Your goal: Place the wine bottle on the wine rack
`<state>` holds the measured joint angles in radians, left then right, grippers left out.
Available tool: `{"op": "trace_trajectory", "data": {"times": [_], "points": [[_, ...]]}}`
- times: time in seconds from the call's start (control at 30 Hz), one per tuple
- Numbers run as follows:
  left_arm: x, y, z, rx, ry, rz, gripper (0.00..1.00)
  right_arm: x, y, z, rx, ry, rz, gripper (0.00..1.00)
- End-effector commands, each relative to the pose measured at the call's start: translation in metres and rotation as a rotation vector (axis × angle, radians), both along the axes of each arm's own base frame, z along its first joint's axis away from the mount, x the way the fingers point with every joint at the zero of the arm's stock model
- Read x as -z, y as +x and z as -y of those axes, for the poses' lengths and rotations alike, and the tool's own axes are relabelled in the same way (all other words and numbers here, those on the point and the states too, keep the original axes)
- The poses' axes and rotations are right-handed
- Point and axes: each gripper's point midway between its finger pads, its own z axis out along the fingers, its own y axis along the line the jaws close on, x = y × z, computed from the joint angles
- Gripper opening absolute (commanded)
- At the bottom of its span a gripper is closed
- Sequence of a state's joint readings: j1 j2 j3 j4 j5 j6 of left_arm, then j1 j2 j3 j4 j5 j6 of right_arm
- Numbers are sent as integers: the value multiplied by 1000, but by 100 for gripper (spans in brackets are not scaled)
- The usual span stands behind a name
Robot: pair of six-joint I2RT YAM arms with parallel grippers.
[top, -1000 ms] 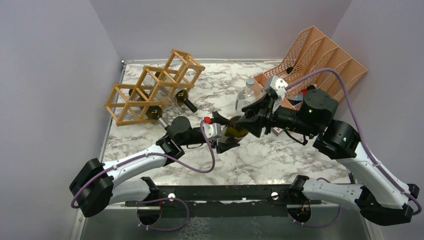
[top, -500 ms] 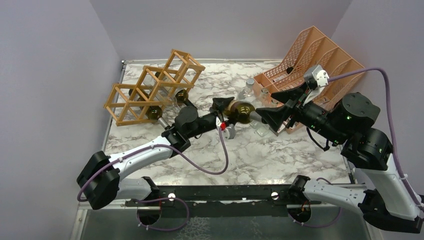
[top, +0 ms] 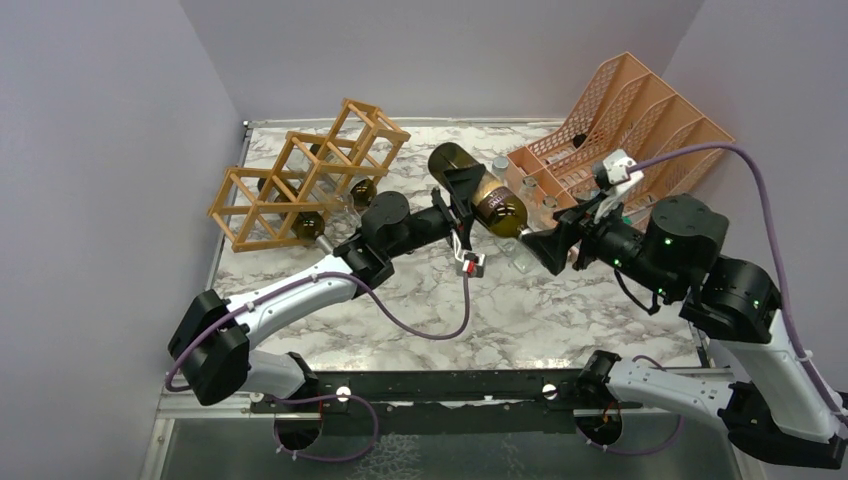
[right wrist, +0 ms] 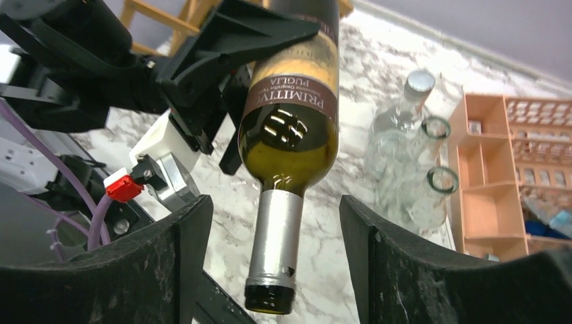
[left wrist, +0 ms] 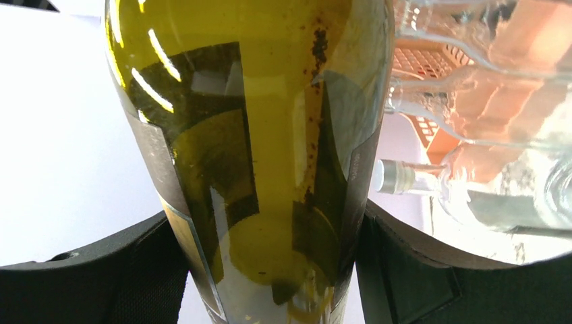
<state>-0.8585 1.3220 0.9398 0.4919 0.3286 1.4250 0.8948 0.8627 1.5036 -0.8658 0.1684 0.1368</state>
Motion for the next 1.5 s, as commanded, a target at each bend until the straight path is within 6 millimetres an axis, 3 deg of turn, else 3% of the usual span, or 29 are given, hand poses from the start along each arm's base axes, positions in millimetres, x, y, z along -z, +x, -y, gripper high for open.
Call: {"op": "trace_trajectory", "data": {"times": [0.0,0.43,0.63,0.83,0.93,1.1,1.17,1.2,1.23,1.27,1.3,1.33,1.37,1.47], "points": [[-53,-1,-1,-34,-6,279,0,48,2,6,61,-94,-126,70],[-41,-10,-1,-4,62,351,0,126,12,-22,68,-169,-299,59],[-31,-8,-1,-21,111,385,0,143,20,-40,67,-152,-345,52],[-30,-8,-2,-25,118,394,0,154,26,-44,89,-151,-356,48],[-33,-9,-3,-25,105,377,0,159,28,-43,98,-154,-354,41],[-37,-11,-5,-20,83,356,0,154,33,-40,118,-150,-321,5],[-38,-12,-6,-18,78,350,0,149,35,-38,130,-141,-301,1],[-37,-12,-6,-16,77,347,5,144,36,-37,138,-133,-287,1],[-37,-12,-6,-16,77,346,23,140,38,-36,147,-123,-275,1],[-36,-13,-6,-13,76,342,51,136,40,-34,161,-114,-261,1],[-35,-12,-6,-14,76,336,66,132,42,-32,174,-102,-245,1],[-31,-10,-6,-22,83,330,93,126,44,-30,187,-87,-228,1],[-26,-8,-6,-34,97,333,98,121,47,-28,207,-71,-210,1],[-12,-1,-6,-95,144,340,99,104,56,-22,270,-16,-162,1]]}}
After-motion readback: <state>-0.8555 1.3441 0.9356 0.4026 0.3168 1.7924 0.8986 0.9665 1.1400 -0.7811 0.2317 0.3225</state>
